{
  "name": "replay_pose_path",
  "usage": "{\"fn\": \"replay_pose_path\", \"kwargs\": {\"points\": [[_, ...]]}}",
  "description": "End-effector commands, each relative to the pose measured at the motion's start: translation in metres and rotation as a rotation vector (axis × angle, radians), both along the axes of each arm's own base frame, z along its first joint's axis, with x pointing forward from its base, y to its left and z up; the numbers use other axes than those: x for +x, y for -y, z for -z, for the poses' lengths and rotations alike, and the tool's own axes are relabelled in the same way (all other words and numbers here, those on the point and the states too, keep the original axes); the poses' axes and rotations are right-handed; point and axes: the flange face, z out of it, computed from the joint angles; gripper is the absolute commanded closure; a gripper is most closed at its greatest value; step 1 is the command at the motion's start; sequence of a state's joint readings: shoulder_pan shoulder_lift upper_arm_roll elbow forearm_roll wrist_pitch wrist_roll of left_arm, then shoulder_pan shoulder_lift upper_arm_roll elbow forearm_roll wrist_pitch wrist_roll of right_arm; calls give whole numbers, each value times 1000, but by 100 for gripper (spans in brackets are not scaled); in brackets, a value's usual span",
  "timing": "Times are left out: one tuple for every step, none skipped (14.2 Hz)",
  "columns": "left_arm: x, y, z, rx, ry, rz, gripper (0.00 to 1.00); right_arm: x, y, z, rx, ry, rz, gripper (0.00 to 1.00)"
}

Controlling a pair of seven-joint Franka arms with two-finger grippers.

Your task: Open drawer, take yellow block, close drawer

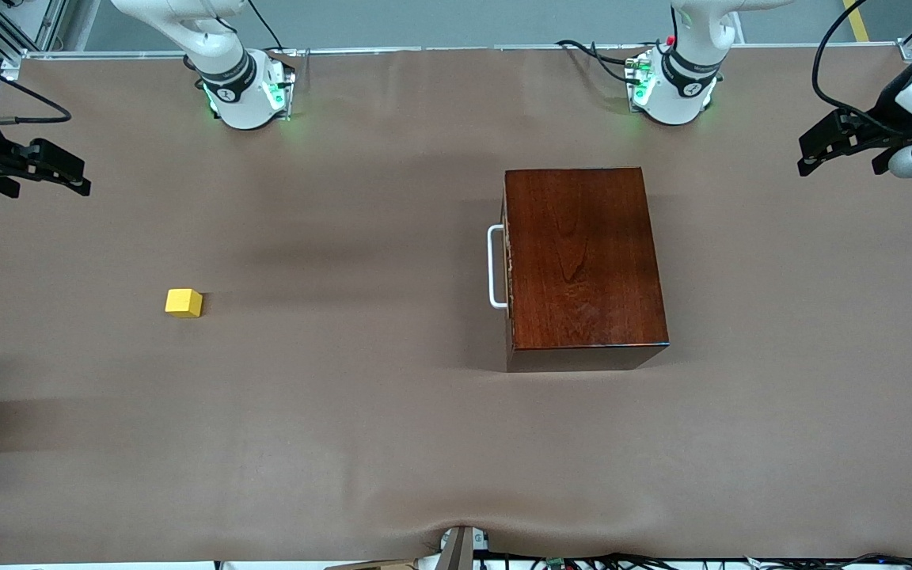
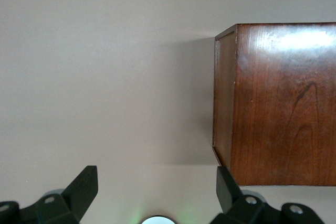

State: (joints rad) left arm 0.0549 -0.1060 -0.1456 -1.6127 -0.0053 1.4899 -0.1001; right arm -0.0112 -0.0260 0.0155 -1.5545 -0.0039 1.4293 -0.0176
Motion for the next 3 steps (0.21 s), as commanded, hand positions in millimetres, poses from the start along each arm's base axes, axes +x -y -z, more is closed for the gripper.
{"fn": "replay_pose_path", "kwargs": {"points": [[2, 3, -7, -4, 5, -57, 0, -5, 2, -3, 17, 3, 7, 0], [2, 1, -6, -3, -1, -77, 0, -5, 1, -2, 17, 1, 6, 0], [1, 0, -7, -2, -6, -82, 0, -5, 1, -2, 17, 1, 6, 0]]}}
